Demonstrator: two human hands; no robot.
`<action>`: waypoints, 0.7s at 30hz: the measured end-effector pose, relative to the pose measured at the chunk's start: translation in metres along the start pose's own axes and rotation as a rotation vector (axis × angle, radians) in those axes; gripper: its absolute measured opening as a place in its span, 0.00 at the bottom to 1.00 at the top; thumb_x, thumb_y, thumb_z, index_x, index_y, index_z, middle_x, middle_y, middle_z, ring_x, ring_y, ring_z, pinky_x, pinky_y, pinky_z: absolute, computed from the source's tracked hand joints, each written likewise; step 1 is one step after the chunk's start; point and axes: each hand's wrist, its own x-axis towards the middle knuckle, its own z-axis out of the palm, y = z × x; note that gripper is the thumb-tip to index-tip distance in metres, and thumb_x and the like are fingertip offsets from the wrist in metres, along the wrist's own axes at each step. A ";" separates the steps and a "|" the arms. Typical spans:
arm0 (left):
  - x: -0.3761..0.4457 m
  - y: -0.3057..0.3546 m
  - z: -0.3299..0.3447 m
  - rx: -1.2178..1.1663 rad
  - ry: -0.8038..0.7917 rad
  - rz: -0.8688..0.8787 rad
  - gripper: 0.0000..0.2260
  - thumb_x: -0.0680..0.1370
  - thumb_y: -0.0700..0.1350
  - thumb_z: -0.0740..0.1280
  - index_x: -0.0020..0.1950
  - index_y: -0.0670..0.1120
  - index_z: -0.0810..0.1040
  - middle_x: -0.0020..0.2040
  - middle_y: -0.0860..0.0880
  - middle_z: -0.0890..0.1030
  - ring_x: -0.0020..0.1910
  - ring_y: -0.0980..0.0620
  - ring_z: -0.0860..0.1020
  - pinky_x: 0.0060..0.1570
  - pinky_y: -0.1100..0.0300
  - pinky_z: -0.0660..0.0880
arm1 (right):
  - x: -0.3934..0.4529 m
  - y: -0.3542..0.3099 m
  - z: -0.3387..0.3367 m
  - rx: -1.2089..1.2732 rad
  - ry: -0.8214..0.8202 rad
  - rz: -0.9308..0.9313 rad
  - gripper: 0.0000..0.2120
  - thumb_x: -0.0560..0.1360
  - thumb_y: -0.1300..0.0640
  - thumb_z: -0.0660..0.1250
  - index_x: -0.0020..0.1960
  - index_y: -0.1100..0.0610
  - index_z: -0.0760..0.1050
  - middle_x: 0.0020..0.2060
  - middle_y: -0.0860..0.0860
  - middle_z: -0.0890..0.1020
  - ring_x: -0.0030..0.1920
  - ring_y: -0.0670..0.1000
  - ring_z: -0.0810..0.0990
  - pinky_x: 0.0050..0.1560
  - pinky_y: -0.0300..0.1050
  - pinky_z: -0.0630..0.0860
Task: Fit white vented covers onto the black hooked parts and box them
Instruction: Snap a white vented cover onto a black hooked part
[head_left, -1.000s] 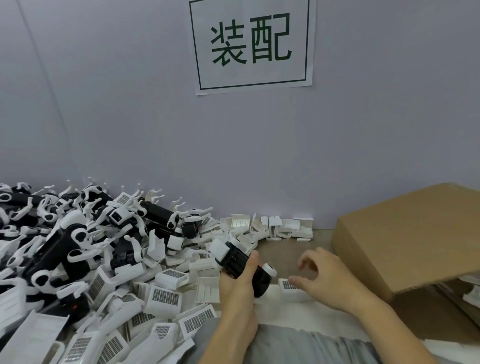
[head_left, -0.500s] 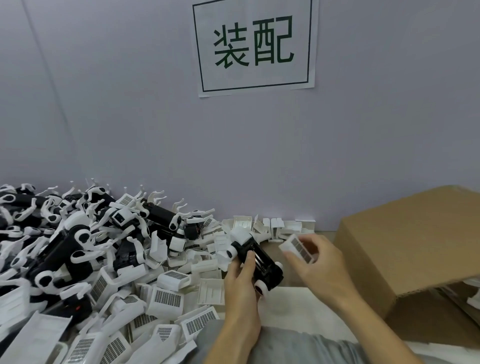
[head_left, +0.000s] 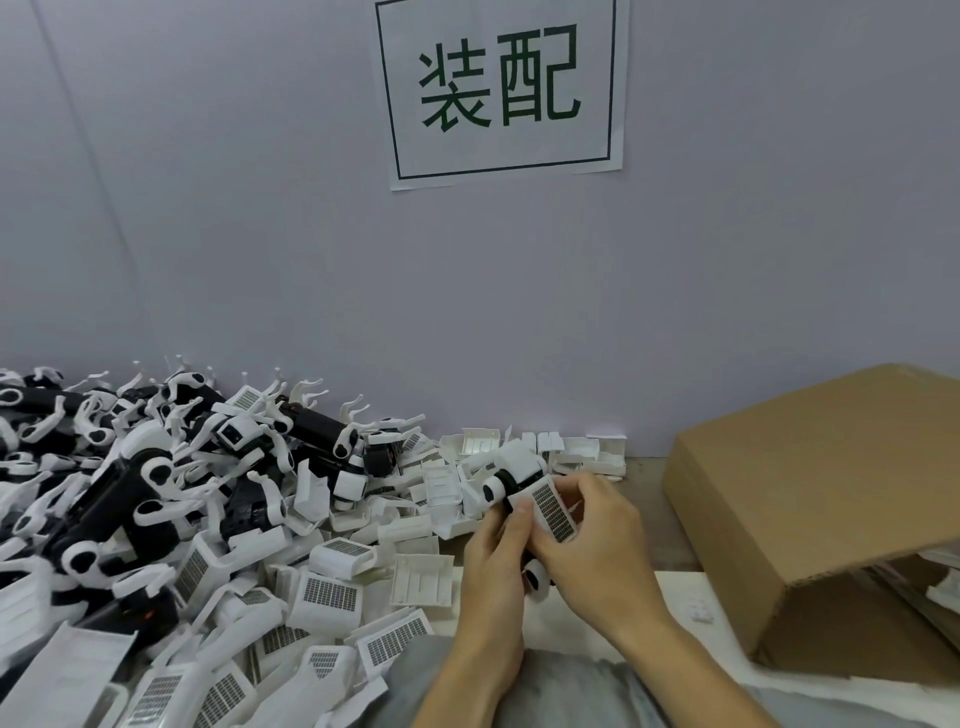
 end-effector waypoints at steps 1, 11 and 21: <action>0.000 0.001 0.000 0.002 -0.009 0.006 0.17 0.75 0.55 0.69 0.56 0.45 0.84 0.51 0.42 0.86 0.51 0.47 0.85 0.46 0.58 0.77 | -0.001 0.000 0.000 -0.011 0.011 0.000 0.14 0.69 0.35 0.69 0.48 0.42 0.73 0.44 0.39 0.77 0.44 0.38 0.77 0.40 0.35 0.75; 0.002 -0.002 -0.002 0.001 0.007 0.021 0.16 0.74 0.54 0.69 0.57 0.47 0.83 0.51 0.44 0.87 0.51 0.47 0.85 0.40 0.60 0.79 | -0.001 0.002 -0.007 0.363 -0.212 0.142 0.06 0.80 0.51 0.67 0.49 0.48 0.83 0.44 0.45 0.86 0.46 0.46 0.84 0.47 0.47 0.82; 0.007 -0.006 -0.006 0.177 0.026 0.160 0.09 0.81 0.40 0.66 0.50 0.48 0.87 0.46 0.46 0.87 0.46 0.49 0.86 0.41 0.62 0.80 | 0.003 0.005 -0.013 0.649 -0.253 0.399 0.05 0.76 0.59 0.71 0.50 0.59 0.84 0.41 0.51 0.87 0.42 0.48 0.87 0.37 0.35 0.78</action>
